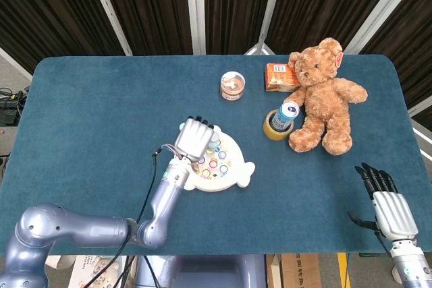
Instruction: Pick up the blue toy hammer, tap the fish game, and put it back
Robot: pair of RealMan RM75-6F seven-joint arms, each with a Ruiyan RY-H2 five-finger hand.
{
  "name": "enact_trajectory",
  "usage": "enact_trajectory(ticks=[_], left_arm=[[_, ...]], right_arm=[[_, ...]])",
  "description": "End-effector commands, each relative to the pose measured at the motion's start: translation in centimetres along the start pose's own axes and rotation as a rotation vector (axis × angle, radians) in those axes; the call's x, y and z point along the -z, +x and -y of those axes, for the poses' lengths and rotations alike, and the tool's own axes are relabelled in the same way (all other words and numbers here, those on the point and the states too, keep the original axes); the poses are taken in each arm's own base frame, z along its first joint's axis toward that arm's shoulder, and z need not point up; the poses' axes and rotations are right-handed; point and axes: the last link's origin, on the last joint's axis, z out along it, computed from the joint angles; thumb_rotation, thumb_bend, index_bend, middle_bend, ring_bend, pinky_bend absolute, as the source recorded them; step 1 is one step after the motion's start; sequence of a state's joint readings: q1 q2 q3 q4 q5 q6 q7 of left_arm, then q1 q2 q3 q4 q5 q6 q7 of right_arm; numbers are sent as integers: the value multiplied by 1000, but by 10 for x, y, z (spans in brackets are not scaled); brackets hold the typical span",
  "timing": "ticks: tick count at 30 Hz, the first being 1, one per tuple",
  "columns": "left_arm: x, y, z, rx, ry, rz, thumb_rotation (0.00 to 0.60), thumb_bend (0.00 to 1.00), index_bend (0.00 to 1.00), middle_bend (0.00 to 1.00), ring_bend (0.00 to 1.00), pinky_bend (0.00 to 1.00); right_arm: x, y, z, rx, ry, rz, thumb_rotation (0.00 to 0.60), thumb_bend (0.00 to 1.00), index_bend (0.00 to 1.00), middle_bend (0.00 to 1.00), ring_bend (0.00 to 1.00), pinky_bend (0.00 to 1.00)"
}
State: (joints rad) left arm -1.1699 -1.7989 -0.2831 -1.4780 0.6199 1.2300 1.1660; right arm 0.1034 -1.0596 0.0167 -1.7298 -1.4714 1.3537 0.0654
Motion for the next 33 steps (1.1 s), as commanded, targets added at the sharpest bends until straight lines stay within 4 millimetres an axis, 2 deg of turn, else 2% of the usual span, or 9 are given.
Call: enact_trajectory(ticks=[1,4,9,13,17,23,33], left_arm=[[7,10,21,16,39,-27,600,621,604,435,348,512],[18,8,42,25,78,-25,600,620,604,435,348,512],[44,-7,82,34,160,-3,600,621,604,434,348,512],[69,-31,115,53,246,35,600,621,604,434,348,512],[88,-53,137,78,297,67,600,620,604,434,348,512],[105,-76,151,104,320,87,600,619,602,434,348,512],[112,-106,148,122,334,127,600,611,579,432,348,512]], right_arm=[[1,1,0,5,1,-4,600,236,0,0,0,0],[1,2,-1,11,1,-13,600,235,0,0,0,0],[2,0,0,30,7,-16,600,235,0,0,0,0],[2,-1,1,42,12,-19,600,235,0,0,0,0],[3,-1,1,46,14,-22,600,235,0,0,0,0],[4,-3,4,49,18,-21,600,235,0,0,0,0],[4,-4,4,48,18,-20,600,235,0,0,0,0]])
